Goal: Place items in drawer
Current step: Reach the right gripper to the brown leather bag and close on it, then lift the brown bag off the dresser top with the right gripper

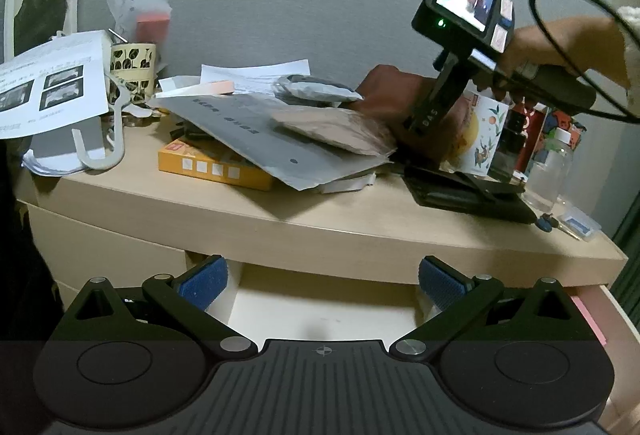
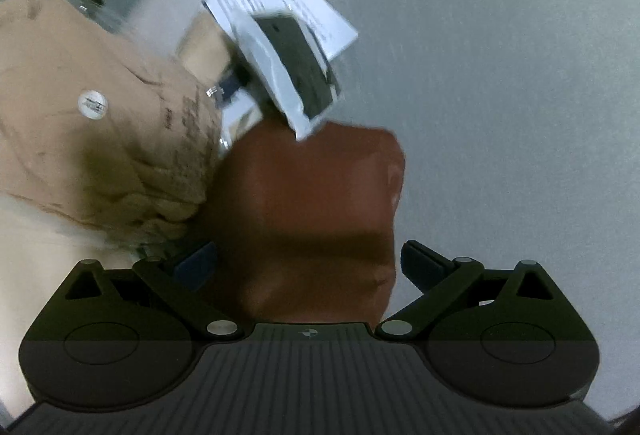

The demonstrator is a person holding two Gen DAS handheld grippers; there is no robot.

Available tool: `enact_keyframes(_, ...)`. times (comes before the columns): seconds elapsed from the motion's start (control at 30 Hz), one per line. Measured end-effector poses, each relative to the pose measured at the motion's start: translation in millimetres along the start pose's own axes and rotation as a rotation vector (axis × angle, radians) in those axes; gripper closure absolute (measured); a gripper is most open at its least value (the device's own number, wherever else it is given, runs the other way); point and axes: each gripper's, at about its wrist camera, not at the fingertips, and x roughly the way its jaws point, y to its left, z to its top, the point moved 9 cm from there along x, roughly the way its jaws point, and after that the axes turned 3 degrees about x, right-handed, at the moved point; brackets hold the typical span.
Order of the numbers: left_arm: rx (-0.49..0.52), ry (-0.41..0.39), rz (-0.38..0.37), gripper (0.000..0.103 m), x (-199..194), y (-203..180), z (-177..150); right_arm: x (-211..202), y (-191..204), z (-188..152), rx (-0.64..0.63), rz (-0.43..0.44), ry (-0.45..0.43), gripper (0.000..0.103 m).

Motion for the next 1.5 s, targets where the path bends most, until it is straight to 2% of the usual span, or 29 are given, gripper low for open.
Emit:
enact_keyframes(0.27, -0.013, 0.004, -0.01, 0.0, 2.5, -0.1, 0.0, 22.5, -0.6, -7.5, 0.074, 0.046, 0.036, 0.002)
enact_keyframes(0.33, -0.015, 0.009, -0.008, 0.0, 3.8, 0.0, -0.6, 26.2, 2.8, -8.9, 0.069, 0.049, 0.031, 0.009)
enact_keyframes(0.37, -0.016, 0.01, -0.007, 0.0, 4.3, 0.0, -0.9, 27.0, 4.2, -9.1, 0.066, 0.045, 0.024, 0.02)
enact_keyframes(0.4, -0.017, 0.011, -0.007, 0.0, 4.6, 0.1, -1.0, 27.0, 3.6, -10.0, 0.085, 0.032, 0.02, 0.038)
enact_keyframes(0.43, -0.017, 0.011, -0.006, 0.0, 4.9, 0.1, -1.0, 27.1, 3.0, -10.9, 0.104, 0.019, 0.016, 0.047)
enact_keyframes(0.47, -0.016, 0.012, -0.005, 0.0, 5.3, 0.2, -1.1, 27.3, 2.5, -11.5, 0.123, 0.007, 0.011, 0.06)
enact_keyframes(0.6, -0.015, 0.013, 0.0, 0.0, 6.5, 0.2, -1.4, 23.4, 3.8, -11.3, 0.13, -0.041, -0.03, 0.075)
enact_keyframes(0.7, -0.009, 0.007, 0.005, 0.0, 6.4, -0.1, -0.9, 10.4, -2.2, -9.9, 0.165, -0.076, -0.074, 0.08)
enact_keyframes(1.07, -0.031, -0.018, 0.013, 0.0, 2.6, 5.3, 3.1, -42.5, -25.3, 6.3, 0.202, -0.125, -0.188, 0.084)
enact_keyframes(1.13, -0.04, -0.022, 0.009, 0.0, 1.9, 6.3, 4.0, -51.8, -33.2, 11.0, 0.205, -0.135, -0.207, 0.086)
enact_keyframes(1.2, -0.053, -0.024, 0.003, 0.0, 0.9, 7.2, 4.9, -64.5, -42.1, 16.1, 0.221, -0.144, -0.229, 0.092)
enact_keyframes(1.3, -0.058, -0.03, 0.001, 0.0, -0.6, 7.9, 5.5, -65.3, -64.7, 28.8, 0.247, -0.156, -0.265, 0.096)
enact_keyframes(1.5, -0.055, -0.036, 0.002, 0.0, -3.0, 7.8, 5.8, -104.1, -82.8, 41.1, 0.281, -0.146, -0.325, 0.098)
